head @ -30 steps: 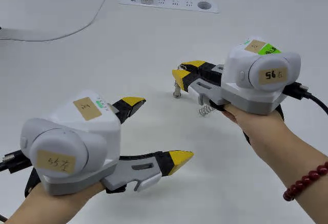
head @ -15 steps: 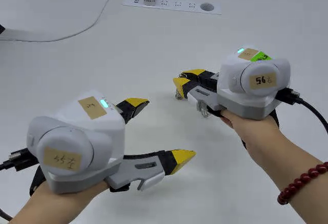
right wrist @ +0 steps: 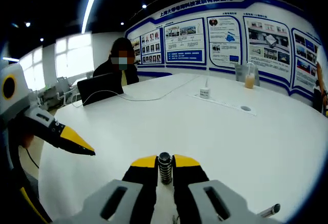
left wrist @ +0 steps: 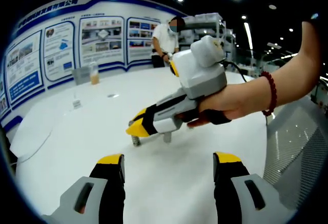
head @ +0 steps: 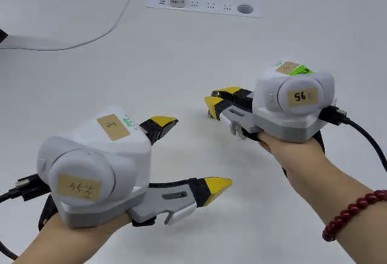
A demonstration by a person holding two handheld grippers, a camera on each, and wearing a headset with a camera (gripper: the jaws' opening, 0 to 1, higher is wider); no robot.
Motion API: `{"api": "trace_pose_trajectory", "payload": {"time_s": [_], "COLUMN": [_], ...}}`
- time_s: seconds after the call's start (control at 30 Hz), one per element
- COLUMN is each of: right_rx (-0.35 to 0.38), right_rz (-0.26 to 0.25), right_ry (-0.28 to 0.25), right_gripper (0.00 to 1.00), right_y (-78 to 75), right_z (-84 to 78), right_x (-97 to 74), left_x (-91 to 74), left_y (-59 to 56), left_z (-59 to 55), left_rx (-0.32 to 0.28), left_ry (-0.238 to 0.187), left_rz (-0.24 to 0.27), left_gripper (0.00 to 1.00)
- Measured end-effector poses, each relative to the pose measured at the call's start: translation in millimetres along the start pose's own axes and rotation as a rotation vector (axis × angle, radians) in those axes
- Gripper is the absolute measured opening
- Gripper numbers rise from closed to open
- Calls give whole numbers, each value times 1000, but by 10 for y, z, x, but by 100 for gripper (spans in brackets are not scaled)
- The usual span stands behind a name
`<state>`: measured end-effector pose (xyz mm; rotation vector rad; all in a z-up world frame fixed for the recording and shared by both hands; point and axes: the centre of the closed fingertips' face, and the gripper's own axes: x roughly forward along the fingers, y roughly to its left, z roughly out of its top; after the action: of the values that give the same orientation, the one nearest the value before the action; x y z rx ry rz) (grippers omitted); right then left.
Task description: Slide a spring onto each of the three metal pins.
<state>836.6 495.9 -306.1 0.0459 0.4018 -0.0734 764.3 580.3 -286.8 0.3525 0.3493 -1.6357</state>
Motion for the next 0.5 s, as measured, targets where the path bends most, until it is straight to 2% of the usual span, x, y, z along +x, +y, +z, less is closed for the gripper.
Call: {"api": "trace_pose_trajectory", "payload": {"time_s": [0.27,0.37,0.5], "right_rx": [21,28,28], "right_rz": [3,7,15], "right_ry": [8,3,-7], "right_gripper": [14,18,20], "right_y": [14,12,23], "right_z": [-12,15,72], "right_x": [-5,-21,-73], "left_x": [-11,-18,-21], "left_y": [10,14,20], "left_z": [3,-4,-1], "left_rx": [-2,1,2], "left_ry": [-3,0,0], "left_rz": [4,6,8], "left_gripper": [71,71,71]}}
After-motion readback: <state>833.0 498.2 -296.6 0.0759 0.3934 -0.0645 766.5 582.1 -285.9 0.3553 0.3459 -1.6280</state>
